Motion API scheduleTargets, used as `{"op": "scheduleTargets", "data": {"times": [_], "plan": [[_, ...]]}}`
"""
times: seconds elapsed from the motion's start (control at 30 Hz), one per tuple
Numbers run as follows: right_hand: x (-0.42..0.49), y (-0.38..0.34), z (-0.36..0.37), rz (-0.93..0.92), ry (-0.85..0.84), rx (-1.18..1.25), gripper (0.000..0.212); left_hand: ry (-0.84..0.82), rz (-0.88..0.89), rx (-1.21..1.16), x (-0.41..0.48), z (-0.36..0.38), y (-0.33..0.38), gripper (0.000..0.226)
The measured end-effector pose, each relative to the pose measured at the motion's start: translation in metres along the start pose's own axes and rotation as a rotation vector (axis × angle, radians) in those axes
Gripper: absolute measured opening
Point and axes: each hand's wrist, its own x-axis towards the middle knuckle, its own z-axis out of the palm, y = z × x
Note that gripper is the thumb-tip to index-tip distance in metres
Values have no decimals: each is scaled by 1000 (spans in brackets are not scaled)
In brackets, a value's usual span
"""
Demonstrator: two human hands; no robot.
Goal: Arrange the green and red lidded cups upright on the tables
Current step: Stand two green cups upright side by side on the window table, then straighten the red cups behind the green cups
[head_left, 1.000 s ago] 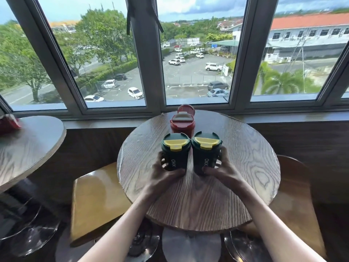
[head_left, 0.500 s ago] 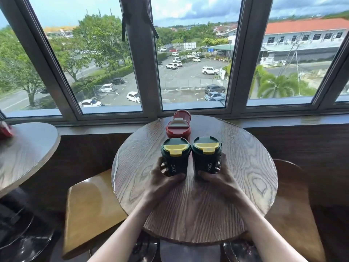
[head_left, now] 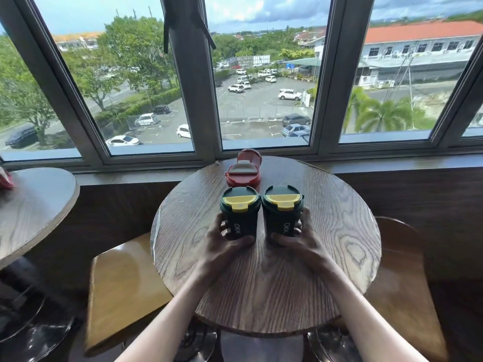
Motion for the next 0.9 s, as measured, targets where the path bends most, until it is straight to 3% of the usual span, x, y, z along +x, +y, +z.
{"op": "scheduleTargets", "data": {"times": [0.1, 0.17, 0.27, 0.33, 0.4, 0.5, 0.67, 0.9], "plan": [[-4, -7, -3, 18, -44, 120, 65, -37, 6, -39, -3, 0, 6, 71], [-5, -11, -7, -18, 16, 169, 69, -55, 24, -132, -9, -1, 12, 72], [6, -20, -15, -20, 192, 242, 74, 110, 84, -175, -10, -9, 17, 96], [26, -31, -26, -5, 289, 214, 56, 217, 127, -156, 3, -17, 26, 77], [58, -41, -37, 49, 264, 124, 42, 273, 155, -132, 24, -24, 44, 49], [119, -50, -44, 153, 109, -15, 39, 180, 116, -164, 66, -32, 74, 32], [213, -53, -24, 291, -88, -97, 50, -147, -84, -152, 121, -32, 80, 48], [295, -32, 17, 408, -137, -161, 77, -195, -164, -311, 143, -27, 58, 51]]}}
